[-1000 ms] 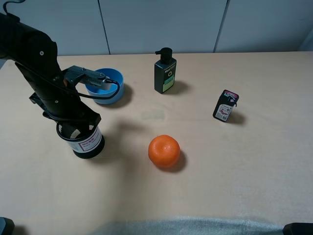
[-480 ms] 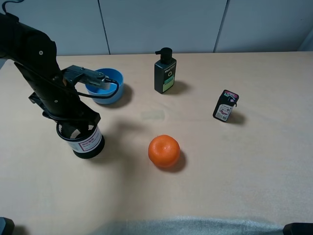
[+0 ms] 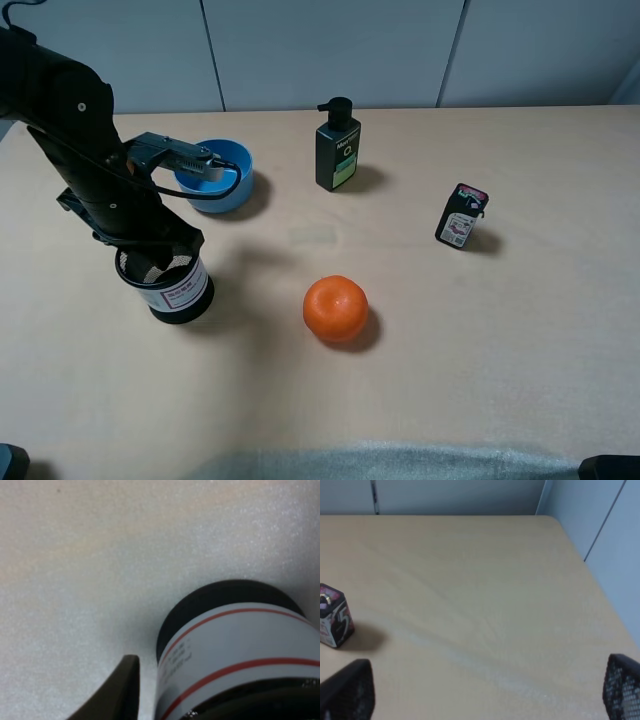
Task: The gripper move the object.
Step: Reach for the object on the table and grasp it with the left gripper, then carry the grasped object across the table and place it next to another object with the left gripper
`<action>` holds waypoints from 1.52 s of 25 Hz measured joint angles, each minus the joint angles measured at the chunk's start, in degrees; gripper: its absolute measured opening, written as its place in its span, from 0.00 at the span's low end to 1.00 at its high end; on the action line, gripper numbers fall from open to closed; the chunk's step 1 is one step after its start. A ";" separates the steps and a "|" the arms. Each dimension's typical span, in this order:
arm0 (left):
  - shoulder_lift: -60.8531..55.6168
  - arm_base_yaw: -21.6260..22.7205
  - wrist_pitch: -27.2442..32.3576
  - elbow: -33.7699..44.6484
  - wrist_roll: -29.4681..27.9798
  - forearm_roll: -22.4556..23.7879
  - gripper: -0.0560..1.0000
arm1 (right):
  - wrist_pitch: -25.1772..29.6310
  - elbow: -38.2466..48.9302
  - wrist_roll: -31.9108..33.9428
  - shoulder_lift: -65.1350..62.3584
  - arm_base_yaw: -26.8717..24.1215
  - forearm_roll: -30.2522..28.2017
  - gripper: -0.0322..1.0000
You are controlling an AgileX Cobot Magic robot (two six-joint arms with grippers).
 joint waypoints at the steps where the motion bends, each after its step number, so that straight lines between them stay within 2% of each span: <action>1: 0.00 0.00 0.00 0.00 0.00 0.00 0.41 | 0.00 0.00 0.00 0.00 0.00 0.00 0.70; 8: 0.00 0.00 0.00 0.00 0.00 0.06 0.31 | 0.00 0.00 0.00 0.00 0.00 0.00 0.70; 13: 0.00 0.00 0.05 0.00 0.00 -0.10 0.21 | 0.00 0.00 0.00 0.00 0.00 0.00 0.70; 38: -3.03 0.00 1.61 -0.88 0.36 0.12 0.20 | 0.00 0.00 0.00 0.00 0.00 0.00 0.70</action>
